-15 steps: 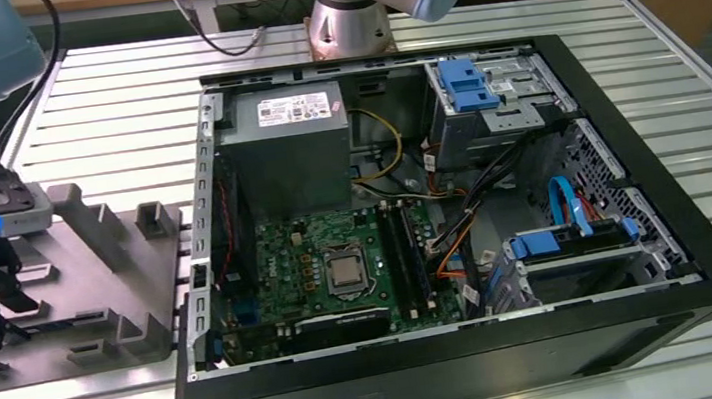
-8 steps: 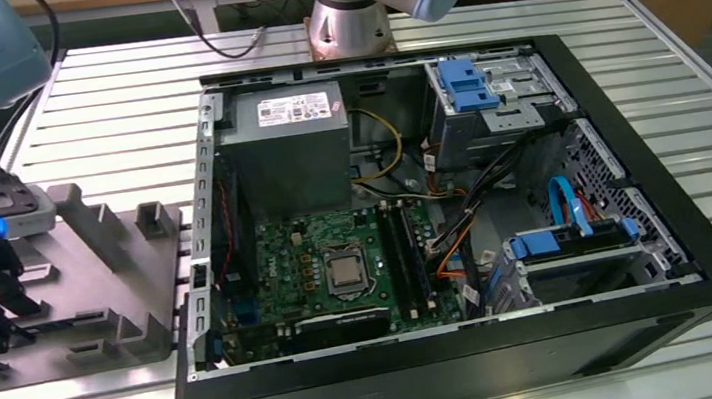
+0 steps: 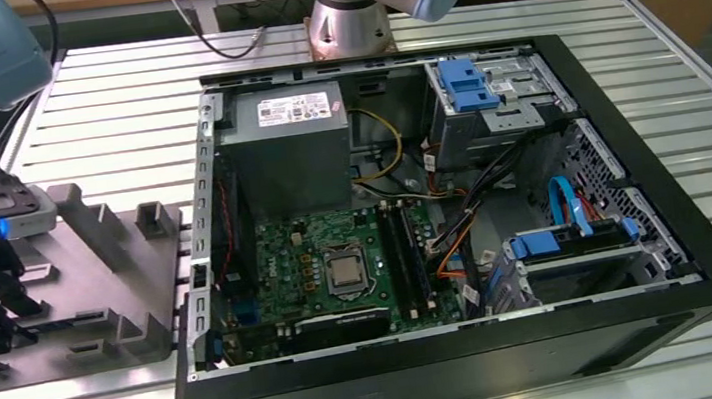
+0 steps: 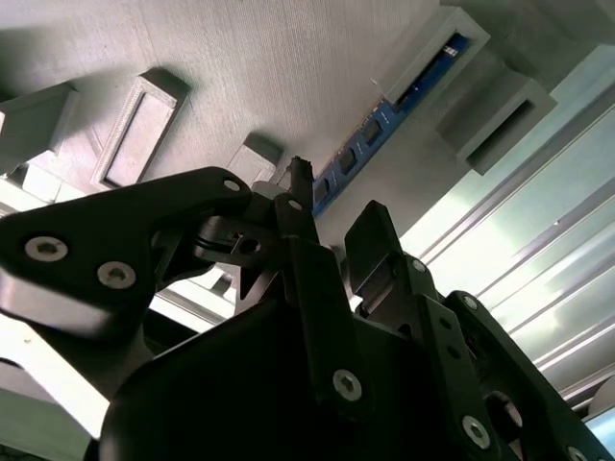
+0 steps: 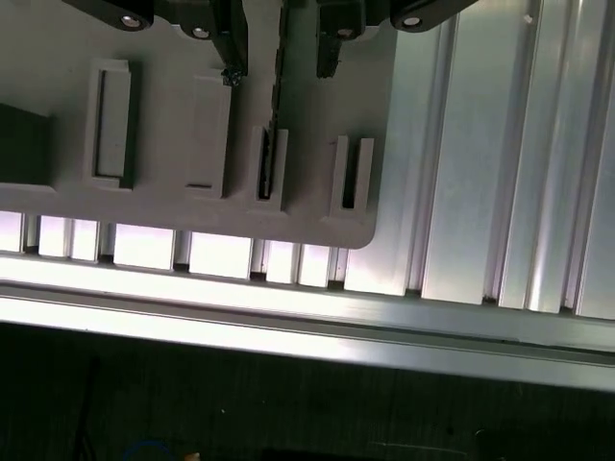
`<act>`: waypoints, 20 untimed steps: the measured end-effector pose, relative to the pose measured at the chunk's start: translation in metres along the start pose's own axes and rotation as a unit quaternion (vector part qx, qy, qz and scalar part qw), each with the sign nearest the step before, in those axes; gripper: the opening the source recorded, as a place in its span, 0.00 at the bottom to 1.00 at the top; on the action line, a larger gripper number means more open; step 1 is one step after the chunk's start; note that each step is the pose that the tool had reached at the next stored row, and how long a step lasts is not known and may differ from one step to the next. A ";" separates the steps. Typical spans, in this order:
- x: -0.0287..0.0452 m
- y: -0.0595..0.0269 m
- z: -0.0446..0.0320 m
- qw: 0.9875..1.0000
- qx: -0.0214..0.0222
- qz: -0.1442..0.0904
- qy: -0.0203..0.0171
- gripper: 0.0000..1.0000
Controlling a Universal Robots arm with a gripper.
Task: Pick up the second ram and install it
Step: 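Pick up the second ram and move it above second insertion slot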
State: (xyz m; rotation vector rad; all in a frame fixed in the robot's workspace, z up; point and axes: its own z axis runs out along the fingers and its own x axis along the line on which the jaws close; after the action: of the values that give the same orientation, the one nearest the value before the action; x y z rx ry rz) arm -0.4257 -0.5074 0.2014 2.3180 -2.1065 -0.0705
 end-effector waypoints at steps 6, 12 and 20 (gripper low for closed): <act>-0.0001 0.0000 0.0021 1.000 0.000 -0.001 0.000 0.41; -0.0004 0.0000 0.0022 1.000 0.000 -0.001 0.000 0.40; -0.0006 0.0000 0.0023 1.000 0.000 -0.001 0.000 0.27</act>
State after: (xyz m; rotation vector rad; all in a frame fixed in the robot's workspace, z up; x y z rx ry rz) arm -0.4258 -0.5068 0.1991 2.3190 -2.1048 -0.0705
